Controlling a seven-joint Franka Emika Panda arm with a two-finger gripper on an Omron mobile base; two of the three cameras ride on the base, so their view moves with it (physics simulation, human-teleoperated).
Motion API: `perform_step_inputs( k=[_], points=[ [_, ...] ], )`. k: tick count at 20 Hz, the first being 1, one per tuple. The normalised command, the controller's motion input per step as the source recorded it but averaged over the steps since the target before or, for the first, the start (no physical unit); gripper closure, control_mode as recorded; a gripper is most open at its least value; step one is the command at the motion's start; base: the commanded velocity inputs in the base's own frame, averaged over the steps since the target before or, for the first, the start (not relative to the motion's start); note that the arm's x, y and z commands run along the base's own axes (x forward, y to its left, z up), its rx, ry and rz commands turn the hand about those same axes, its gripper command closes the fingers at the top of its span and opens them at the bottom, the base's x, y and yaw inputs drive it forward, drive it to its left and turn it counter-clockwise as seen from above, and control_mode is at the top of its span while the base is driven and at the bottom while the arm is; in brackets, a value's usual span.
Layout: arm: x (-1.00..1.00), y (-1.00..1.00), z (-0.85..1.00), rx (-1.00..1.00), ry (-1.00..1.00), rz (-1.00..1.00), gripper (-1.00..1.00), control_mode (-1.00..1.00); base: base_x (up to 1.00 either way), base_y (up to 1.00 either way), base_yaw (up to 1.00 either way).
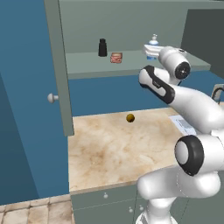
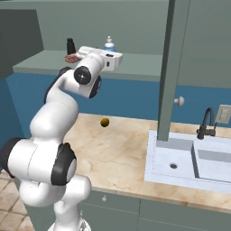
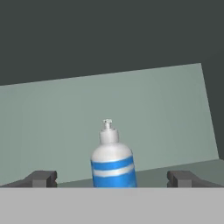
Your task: Pick the soap dispenser and bar soap from the cabinet and place them on the counter.
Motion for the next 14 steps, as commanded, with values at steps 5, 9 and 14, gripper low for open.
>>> perform_step_inputs(
  k=[5, 9, 14],
  points=[
    [0.23, -0.02, 0.0, 0.0, 0.0, 0.0, -1.0, -1.0, 0.0, 0.0, 0.0],
    [0.21, -0.02, 0.0, 0.0, 0.0, 0.0, -1.0, -1.0, 0.0, 0.0, 0.0],
    [0.19, 0.0, 0.0, 0.0, 0.0, 0.0, -1.0, -1.0, 0.0, 0.0, 0.0]
  ],
)
